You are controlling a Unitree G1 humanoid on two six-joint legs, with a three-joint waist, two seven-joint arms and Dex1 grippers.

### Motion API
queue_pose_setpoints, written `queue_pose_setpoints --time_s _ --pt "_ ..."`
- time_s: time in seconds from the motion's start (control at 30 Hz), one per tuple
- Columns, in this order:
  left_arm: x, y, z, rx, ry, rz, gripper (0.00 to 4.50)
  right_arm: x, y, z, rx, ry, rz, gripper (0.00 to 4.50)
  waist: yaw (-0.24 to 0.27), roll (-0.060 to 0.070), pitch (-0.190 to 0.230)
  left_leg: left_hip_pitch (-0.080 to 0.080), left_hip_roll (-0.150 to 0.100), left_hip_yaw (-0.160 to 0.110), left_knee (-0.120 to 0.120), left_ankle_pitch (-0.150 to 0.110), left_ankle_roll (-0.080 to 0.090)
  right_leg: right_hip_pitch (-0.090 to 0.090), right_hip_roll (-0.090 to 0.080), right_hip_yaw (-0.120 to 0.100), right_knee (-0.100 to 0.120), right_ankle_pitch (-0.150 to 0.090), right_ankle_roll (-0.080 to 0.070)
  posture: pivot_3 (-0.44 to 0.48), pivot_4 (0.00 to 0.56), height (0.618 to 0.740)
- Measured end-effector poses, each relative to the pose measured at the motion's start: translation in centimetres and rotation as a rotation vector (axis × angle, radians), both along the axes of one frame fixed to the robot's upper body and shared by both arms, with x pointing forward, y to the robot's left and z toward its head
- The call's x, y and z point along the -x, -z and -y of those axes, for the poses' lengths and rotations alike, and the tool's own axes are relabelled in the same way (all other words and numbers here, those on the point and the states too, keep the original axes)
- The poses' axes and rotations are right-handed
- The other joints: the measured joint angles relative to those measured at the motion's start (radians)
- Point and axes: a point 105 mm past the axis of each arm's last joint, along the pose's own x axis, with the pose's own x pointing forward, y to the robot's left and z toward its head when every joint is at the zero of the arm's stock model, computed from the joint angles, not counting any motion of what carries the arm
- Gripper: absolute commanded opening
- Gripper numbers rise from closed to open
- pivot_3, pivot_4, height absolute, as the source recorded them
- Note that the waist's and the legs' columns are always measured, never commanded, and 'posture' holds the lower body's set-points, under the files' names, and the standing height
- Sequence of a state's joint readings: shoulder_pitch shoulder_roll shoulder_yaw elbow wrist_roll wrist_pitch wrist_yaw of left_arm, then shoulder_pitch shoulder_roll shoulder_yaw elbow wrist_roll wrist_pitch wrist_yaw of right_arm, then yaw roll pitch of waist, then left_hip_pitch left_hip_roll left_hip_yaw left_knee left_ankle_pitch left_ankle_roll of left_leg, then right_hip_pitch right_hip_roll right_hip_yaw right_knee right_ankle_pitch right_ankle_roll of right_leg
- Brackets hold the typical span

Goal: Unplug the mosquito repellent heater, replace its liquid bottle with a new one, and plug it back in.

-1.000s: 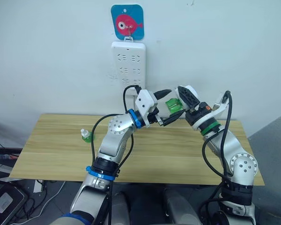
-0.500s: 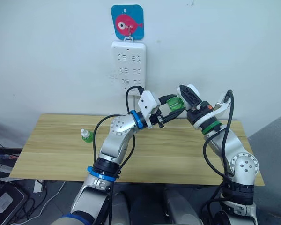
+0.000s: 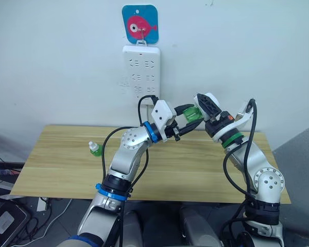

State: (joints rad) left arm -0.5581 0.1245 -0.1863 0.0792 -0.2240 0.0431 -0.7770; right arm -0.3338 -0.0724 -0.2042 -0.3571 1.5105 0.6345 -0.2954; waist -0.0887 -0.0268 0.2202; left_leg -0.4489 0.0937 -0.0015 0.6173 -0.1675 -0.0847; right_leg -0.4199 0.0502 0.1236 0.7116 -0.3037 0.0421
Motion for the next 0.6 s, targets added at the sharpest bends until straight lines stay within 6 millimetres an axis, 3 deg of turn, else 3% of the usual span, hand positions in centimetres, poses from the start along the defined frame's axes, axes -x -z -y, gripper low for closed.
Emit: queue_pose_setpoints --time_s 0.2,0.6 --pt "-0.11 0.38 -0.34 -0.004 -0.01 -0.019 4.48 -0.15 -0.15 0.73 -0.004 0.029 0.005 3.12 0.0 0.0 0.0 0.0 0.0 0.0 0.0 0.0 0.0 0.0 0.0 0.0 0.0 0.0 0.0 -0.073 0.227 0.74" --pt "-0.04 0.26 -0.2 0.008 -0.003 -0.021 4.48 -0.14 -0.15 0.72 -0.002 0.029 0.006 3.12 0.0 0.0 0.0 0.0 0.0 0.0 -0.003 0.0 0.0 0.0 0.0 0.0 -0.002 0.0 0.0 -0.074 0.227 0.74"
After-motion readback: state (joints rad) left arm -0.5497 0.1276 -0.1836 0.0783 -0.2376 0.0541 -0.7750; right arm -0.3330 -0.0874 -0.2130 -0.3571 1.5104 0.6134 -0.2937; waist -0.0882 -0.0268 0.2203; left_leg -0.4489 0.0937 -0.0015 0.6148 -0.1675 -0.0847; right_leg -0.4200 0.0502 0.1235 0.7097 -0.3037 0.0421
